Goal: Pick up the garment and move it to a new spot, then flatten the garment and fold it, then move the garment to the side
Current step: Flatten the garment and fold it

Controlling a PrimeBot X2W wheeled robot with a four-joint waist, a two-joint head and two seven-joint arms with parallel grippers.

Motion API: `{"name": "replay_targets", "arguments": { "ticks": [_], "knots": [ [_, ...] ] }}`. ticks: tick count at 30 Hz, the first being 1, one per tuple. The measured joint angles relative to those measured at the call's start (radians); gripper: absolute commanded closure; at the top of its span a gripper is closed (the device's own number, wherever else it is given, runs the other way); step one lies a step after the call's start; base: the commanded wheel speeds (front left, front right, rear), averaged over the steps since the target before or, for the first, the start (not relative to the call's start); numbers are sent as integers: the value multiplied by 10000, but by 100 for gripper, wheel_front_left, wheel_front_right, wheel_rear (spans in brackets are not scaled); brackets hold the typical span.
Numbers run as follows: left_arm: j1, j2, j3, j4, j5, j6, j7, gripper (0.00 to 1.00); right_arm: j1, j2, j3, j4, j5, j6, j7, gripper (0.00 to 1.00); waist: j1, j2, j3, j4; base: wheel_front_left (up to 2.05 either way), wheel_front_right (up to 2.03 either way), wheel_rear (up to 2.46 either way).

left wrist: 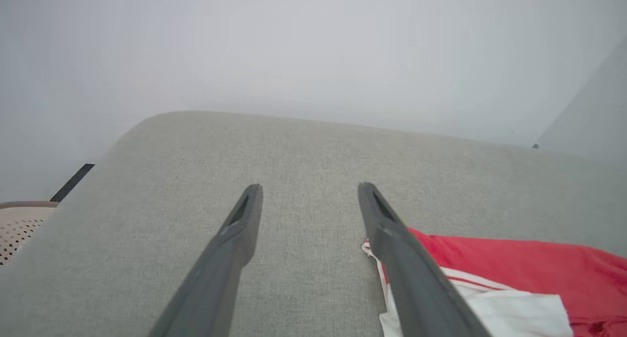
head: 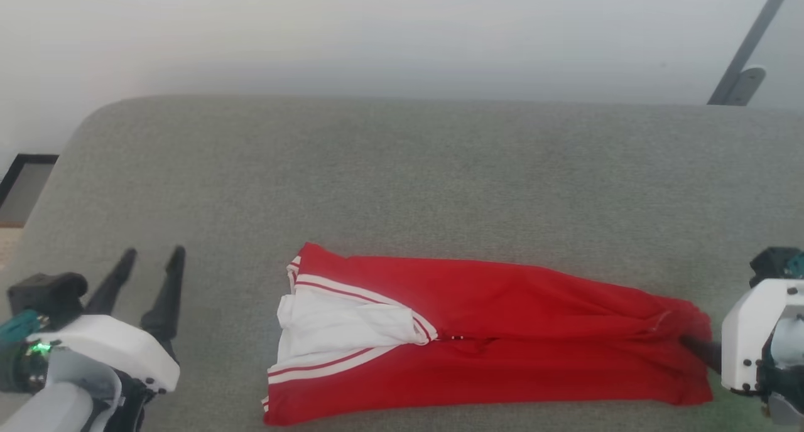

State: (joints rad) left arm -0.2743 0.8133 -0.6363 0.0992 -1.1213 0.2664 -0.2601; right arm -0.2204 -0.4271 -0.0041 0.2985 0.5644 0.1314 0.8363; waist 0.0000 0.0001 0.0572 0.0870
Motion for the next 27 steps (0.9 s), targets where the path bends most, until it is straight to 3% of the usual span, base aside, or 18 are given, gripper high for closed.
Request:
{"name": "replay_targets", "arguments": {
  "ticks": [5,6,12,13,14,15,19,27],
  "knots": [
    [1359,-1325,2546,-196,1841,-395,-15,0,-167,148,-67,763,130,0,-104,0,0,0,154,267,0,0,0],
    [1825,-1776,3185,-203,2499,-759,-15,0,-301,244,6,1066,192,0,-203,0,0,0,216,366,0,0,0],
    [2364,-3087,4813,125,3818,-1774,-15,0,-763,253,353,1958,259,-2,-387,0,0,0,348,620,0,0,0],
    [2416,-3281,5068,128,4010,-1960,-15,0,-842,257,368,2138,301,-2,-453,12,0,0,363,645,0,0,0],
    [2452,-3480,5327,142,4167,-2111,-15,0,-926,253,430,2318,316,-6,-454,73,0,0,380,671,0,0,0],
    [2466,-3664,5549,182,4418,-2263,-15,0,-974,222,585,2428,349,-8,-439,100,0,0,396,697,0,0,0],
    [2510,-4389,6355,301,5102,-2936,-15,0,-1159,213,842,2725,662,-8,-533,100,0,0,470,794,0,0,0],
    [2592,-5329,7611,426,5944,-3668,-15,0,-1422,-19,989,2742,1131,8,-1083,100,0,0,511,734,0,0,0]
  ]
}}
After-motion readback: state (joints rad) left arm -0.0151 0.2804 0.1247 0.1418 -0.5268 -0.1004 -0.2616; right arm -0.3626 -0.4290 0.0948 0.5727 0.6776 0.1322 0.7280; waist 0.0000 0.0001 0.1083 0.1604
